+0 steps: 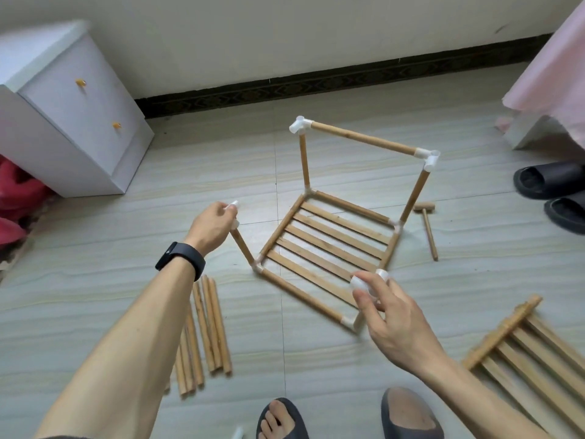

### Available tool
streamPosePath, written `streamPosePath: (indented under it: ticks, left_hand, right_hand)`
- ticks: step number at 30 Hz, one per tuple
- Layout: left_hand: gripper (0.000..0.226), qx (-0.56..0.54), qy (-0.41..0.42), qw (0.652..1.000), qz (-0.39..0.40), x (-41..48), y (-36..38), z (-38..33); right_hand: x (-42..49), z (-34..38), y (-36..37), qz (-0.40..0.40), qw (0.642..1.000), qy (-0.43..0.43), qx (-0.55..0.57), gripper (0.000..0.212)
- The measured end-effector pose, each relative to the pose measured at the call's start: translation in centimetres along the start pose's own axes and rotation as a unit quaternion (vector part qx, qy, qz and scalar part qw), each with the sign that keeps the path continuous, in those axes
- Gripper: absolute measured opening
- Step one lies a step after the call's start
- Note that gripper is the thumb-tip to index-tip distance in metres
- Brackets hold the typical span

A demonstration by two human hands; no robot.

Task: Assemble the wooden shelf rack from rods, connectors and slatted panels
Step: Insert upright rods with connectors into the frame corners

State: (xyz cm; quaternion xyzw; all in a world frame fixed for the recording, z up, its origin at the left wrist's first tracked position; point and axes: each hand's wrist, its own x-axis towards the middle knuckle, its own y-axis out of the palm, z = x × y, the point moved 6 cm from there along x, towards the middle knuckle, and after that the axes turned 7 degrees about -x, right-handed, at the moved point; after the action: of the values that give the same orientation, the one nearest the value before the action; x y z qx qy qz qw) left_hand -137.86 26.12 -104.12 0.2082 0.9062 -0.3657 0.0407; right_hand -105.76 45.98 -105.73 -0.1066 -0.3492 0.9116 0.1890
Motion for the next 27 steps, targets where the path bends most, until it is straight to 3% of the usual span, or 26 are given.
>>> streamPosePath:
  ticks: [4, 8, 10, 13, 17, 22, 27]
  left_hand:
    - [0.047, -0.022, 0.018, 1.000, 0.002, -5.2, 1.6, 0.8]
    - [0.066, 0.017, 0.014, 0.999, -0.047, -10.8, 4.3, 0.9]
    - [0.064, -0.036, -0.012, 0.998, -0.054, -12.8, 5.5, 1.6]
    - [0.061, -0.153, -0.055, 0.985, -0.053, -14.9, 7.1, 2.8]
    - [0.070, -0.177, -0.047, 0.980, -0.075, -16.0, 7.5, 2.4]
    - [0.051, -0.182, -0.034, 0.980, -0.067, -16.7, 7.5, 1.6]
    - [0.049, -0.196, -0.034, 0.977, -0.080, -17.2, 7.7, 1.4]
  right_hand:
    - [0.4, -3.0, -4.1, -0.107, 0.991, 0.067, 0.047, 0.026]
    - [1.8, -5.2, -5.3, -0.176, 0.964, 0.161, 0.114, 0.051]
    - [2.7, -6.3, -5.2, -0.174, 0.956, 0.198, 0.133, 0.057]
    - [3.6, -6.8, -4.9, -0.130, 0.955, 0.215, 0.159, 0.048]
    - [3.4, -6.4, -5.5, -0.143, 0.960, 0.206, 0.127, 0.047]
    - [2.7, -6.9, -5.4, -0.152, 0.966, 0.180, 0.108, 0.052]
    - [4.3, -6.7, -5.8, -0.136, 0.966, 0.176, 0.134, 0.056]
